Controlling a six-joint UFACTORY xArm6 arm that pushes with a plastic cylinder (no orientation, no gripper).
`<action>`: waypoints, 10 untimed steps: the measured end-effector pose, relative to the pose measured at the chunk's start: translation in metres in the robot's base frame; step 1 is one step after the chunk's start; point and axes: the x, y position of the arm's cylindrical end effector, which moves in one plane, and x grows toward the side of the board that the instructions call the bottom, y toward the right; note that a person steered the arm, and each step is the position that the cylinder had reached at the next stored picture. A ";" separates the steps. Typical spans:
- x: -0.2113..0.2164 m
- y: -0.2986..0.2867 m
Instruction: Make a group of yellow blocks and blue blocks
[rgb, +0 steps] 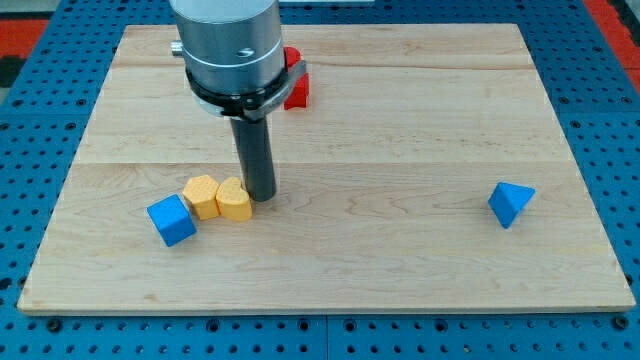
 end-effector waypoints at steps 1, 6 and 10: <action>0.004 0.079; 0.052 0.269; 0.008 0.259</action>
